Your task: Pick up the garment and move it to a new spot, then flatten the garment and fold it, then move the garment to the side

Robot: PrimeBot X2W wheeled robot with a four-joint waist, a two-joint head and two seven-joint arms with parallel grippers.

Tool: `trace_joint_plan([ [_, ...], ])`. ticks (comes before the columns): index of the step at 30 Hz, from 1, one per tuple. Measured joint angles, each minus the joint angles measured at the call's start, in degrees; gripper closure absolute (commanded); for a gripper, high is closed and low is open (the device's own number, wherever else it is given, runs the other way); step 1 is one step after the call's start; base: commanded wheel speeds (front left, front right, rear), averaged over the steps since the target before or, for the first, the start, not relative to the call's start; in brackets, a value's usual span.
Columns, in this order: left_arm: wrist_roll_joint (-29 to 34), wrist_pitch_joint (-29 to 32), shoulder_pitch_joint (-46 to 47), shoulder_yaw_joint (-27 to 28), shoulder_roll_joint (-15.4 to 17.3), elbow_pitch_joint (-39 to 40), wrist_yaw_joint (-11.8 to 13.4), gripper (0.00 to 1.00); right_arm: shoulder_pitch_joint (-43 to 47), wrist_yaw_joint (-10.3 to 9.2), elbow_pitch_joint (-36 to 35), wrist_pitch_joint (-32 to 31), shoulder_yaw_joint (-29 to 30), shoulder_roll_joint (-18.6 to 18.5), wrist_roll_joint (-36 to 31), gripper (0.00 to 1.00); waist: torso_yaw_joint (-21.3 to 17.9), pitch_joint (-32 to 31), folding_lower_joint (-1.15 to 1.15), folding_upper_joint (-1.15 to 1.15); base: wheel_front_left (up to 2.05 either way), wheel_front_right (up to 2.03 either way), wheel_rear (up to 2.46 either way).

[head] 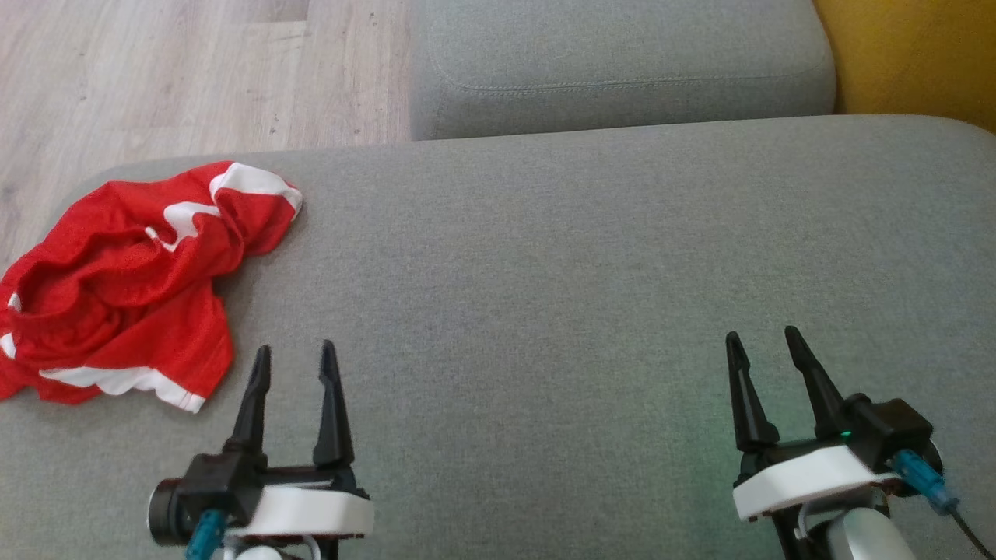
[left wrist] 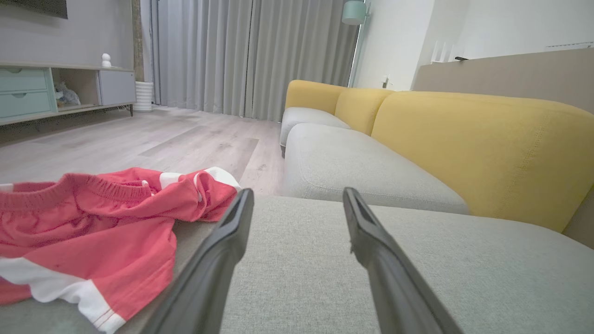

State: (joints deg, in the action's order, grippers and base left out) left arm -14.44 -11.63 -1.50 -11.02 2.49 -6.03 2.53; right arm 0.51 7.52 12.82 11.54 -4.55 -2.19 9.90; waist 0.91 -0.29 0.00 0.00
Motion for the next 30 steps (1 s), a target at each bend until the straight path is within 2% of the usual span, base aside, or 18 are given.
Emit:
trace_joint_plan([
  [17, 10.6, -2.7, 0.0, -1.0, 0.0, 0.1, 0.9, 0.00, 0.0, 0.00, 0.1, 2.8, -0.5, 0.0, -11.4, 0.00, -0.3, 0.1, 0.00, 0.00, 0.00, 0.00, 0.00],
  [30, 9.3, -2.8, 0.0, -1.0, 0.1, 0.3, 0.4, 0.00, 0.0, 0.00, 0.9, 2.8, -0.2, 0.0, -11.7, 0.00, -0.1, -0.4, 0.00, 0.00, 0.00, 0.00, 0.00],
])
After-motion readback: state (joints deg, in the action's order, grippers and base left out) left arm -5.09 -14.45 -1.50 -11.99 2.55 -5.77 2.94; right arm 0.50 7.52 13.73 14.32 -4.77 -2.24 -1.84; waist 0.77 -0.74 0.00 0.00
